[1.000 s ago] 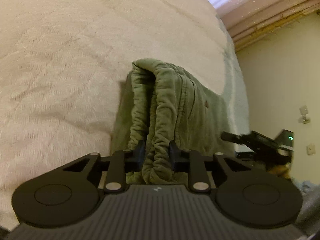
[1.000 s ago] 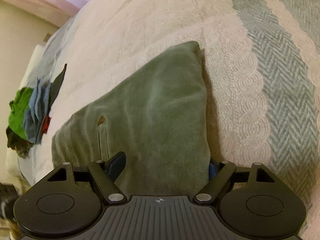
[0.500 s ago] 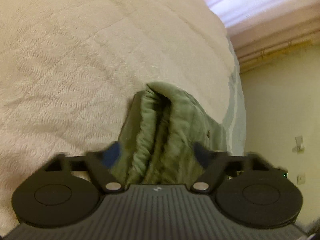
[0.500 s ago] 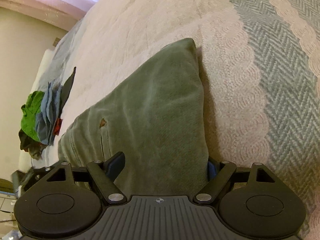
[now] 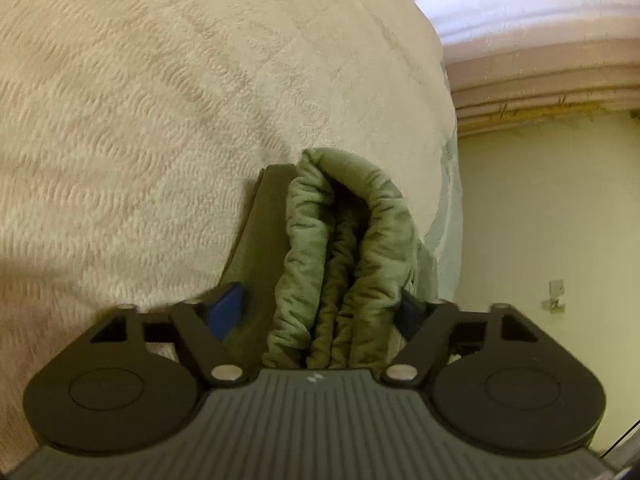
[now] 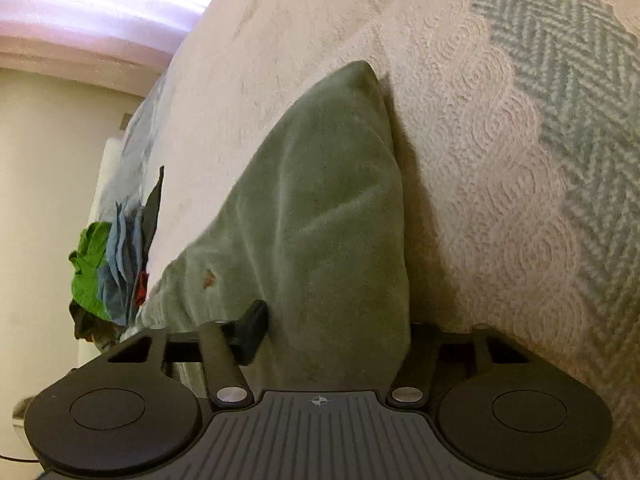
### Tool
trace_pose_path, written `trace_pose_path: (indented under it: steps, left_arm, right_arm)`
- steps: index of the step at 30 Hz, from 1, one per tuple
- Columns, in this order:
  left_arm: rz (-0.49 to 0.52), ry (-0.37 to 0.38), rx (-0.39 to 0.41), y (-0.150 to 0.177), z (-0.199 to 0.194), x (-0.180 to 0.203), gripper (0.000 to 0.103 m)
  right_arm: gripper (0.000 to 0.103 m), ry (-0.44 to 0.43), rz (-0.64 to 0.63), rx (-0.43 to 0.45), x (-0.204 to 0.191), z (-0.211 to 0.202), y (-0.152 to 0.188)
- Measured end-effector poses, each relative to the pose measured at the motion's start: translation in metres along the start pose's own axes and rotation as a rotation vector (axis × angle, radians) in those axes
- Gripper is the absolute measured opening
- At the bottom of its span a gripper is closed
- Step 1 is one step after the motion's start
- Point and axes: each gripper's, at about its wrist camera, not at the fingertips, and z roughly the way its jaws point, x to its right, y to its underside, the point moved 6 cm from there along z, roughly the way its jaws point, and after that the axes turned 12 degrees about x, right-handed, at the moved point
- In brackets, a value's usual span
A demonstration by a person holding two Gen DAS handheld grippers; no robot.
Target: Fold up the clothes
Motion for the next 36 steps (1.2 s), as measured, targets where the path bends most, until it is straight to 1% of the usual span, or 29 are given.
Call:
trace_pose_path:
  steps: [1, 2, 3, 4, 7, 8, 10, 12, 13, 14, 15, 16, 17, 18, 19, 20, 21, 22, 23, 24, 25, 26, 27, 29, 31, 33, 34, 35, 36]
  left_arm:
    - [0.008, 0.007, 0.002, -0.003, -0.002, 0.002, 0.052]
    - [0.023, 0.015, 0.006, -0.005, -0.004, 0.006, 0.044]
    - [0.055, 0.014, 0.003, -0.006, -0.007, 0.012, 0.041]
    - [0.084, 0.014, 0.002, -0.007, -0.009, 0.018, 0.039]
    - [0.128, 0.01, -0.001, -0.01, -0.017, 0.034, 0.032]
    - [0.133, 0.025, 0.007, -0.011, -0.022, 0.041, 0.03]
    - [0.148, 0.051, 0.023, -0.016, -0.028, 0.057, 0.029]
    - [0.169, 0.062, 0.03, -0.022, -0.028, 0.072, 0.029]
    - [0.173, 0.05, 0.021, -0.024, -0.023, 0.076, 0.029]
    - [0.18, 0.033, 0.01, -0.024, -0.018, 0.079, 0.031]
    - [0.198, -0.001, -0.014, -0.02, -0.012, 0.079, 0.033]
    - [0.216, -0.036, -0.037, -0.016, -0.007, 0.078, 0.034]
    - [0.234, -0.073, -0.059, -0.013, -0.003, 0.077, 0.037]
    - [0.252, -0.112, -0.069, -0.009, -0.003, 0.073, 0.04]
    - [0.261, -0.131, -0.073, -0.008, -0.007, 0.071, 0.043]
    - [0.271, -0.149, -0.076, -0.006, -0.01, 0.069, 0.047]
    - [0.286, -0.165, -0.082, -0.006, -0.015, 0.069, 0.056]
    - [0.323, -0.188, -0.089, -0.007, -0.019, 0.068, 0.061]
    - [0.352, -0.205, -0.096, -0.007, -0.022, 0.066, 0.071]
    - [0.356, -0.204, -0.101, -0.006, -0.022, 0.063, 0.076]
    - [0.348, -0.199, -0.107, -0.005, -0.022, 0.059, 0.078]
    - [0.304, -0.184, -0.113, -0.005, -0.018, 0.051, 0.083]
    - [0.259, -0.169, -0.12, -0.004, -0.015, 0.043, 0.092]
    - [0.173, -0.124, -0.116, 0.0, -0.012, 0.03, 0.093]
    - [0.07, -0.043, -0.109, 0.005, -0.007, 0.018, 0.092]
    - [0.028, 0.0, -0.104, 0.008, -0.001, 0.016, 0.088]
    - [0.033, 0.013, -0.1, 0.008, 0.0, 0.018, 0.087]
    - [0.035, 0.027, -0.097, 0.007, 0.0, 0.019, 0.08]
    - [0.03, 0.039, -0.095, 0.007, -0.003, 0.019, 0.072]
  right_arm:
    - [0.04, -0.009, 0.005, 0.005, -0.001, -0.004, -0.001]
    - [0.038, -0.017, 0.01, 0.01, -0.003, -0.008, -0.001]
    - [0.035, -0.023, 0.011, 0.019, -0.006, -0.014, -0.002]
    - [0.034, -0.03, 0.011, 0.026, -0.009, -0.019, -0.002]
    - [0.031, -0.068, 0.013, 0.046, -0.02, -0.034, -0.006]
    - [0.03, -0.08, 0.021, 0.051, -0.022, -0.037, -0.009]
    - [0.03, -0.089, 0.036, 0.064, -0.023, -0.041, -0.016]
    - [0.03, -0.072, 0.049, 0.039, -0.013, -0.034, -0.02]
    - [0.032, -0.061, 0.055, 0.019, -0.007, -0.03, -0.022]
    - [0.034, -0.05, 0.061, -0.001, -0.001, -0.025, -0.024]
    - [0.037, -0.039, 0.068, -0.022, 0.005, -0.021, -0.026]
    - [0.047, -0.029, 0.07, -0.04, 0.009, -0.017, -0.026]
    - [0.05, -0.025, 0.06, -0.051, 0.009, -0.015, -0.024]
    - [0.055, -0.025, 0.045, -0.049, 0.008, -0.014, -0.023]
    - [0.061, -0.024, 0.03, -0.047, 0.007, -0.014, -0.022]
    - [0.062, -0.024, 0.016, -0.046, 0.006, -0.014, -0.021]
    - [0.063, -0.023, 0.001, -0.044, 0.005, -0.013, -0.019]
    - [0.063, -0.022, -0.005, -0.042, 0.005, -0.013, -0.018]
    - [0.063, -0.02, 0.011, -0.041, 0.008, -0.012, -0.018]
    - [0.063, -0.017, 0.023, -0.039, 0.01, -0.011, -0.018]
    - [0.063, -0.016, 0.027, -0.038, 0.011, -0.01, -0.018]
    - [0.063, -0.014, 0.03, -0.038, 0.013, -0.009, -0.018]
    - [0.063, -0.012, 0.03, -0.037, 0.014, -0.008, -0.018]
    - [0.063, -0.002, 0.013, -0.036, 0.014, -0.004, -0.015]
    - [0.062, 0.002, 0.007, -0.031, 0.014, -0.001, -0.014]
    - [0.06, 0.007, 0.016, -0.025, 0.013, 0.001, -0.013]
    - [0.05, 0.01, 0.024, -0.022, 0.012, 0.002, -0.012]
    - [0.048, 0.012, 0.031, -0.019, 0.01, 0.002, -0.012]
    - [0.042, 0.01, 0.037, -0.017, 0.009, -0.001, -0.012]
